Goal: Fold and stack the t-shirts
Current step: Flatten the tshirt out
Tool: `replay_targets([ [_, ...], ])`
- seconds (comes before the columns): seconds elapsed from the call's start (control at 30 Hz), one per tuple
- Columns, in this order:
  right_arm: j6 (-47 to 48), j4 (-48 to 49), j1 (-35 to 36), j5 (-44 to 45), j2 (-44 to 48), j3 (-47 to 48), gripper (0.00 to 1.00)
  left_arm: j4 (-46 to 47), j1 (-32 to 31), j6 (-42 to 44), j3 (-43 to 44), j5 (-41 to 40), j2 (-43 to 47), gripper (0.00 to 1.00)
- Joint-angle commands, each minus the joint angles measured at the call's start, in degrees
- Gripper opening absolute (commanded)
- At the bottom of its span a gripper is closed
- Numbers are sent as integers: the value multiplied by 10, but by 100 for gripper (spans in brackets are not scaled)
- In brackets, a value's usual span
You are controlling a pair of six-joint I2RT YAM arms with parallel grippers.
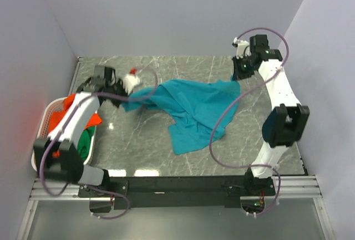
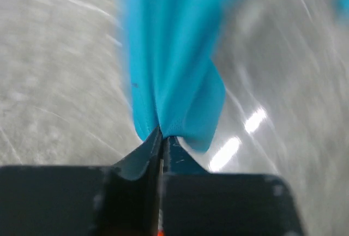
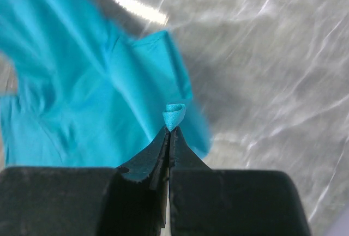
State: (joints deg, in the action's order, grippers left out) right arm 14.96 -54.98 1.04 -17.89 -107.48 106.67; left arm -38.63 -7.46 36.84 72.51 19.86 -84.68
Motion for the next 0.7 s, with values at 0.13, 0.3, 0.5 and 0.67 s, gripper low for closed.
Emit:
replay_targets([
  [0.13,75,-23,5,-21,114,-233,0,-151,-19,288,-249,-1,176,61],
  [0.3,81,-12,5,-20,135,-300,0,-145,2,208,-228,27,170,62],
  [0.5,71,-11,5,-21,128,-306,0,-23,5,-10,-83,69,7,58],
  [0.67,62,-20,5,-24,129,-289,0,4,6,-164,116,73,-189,53],
])
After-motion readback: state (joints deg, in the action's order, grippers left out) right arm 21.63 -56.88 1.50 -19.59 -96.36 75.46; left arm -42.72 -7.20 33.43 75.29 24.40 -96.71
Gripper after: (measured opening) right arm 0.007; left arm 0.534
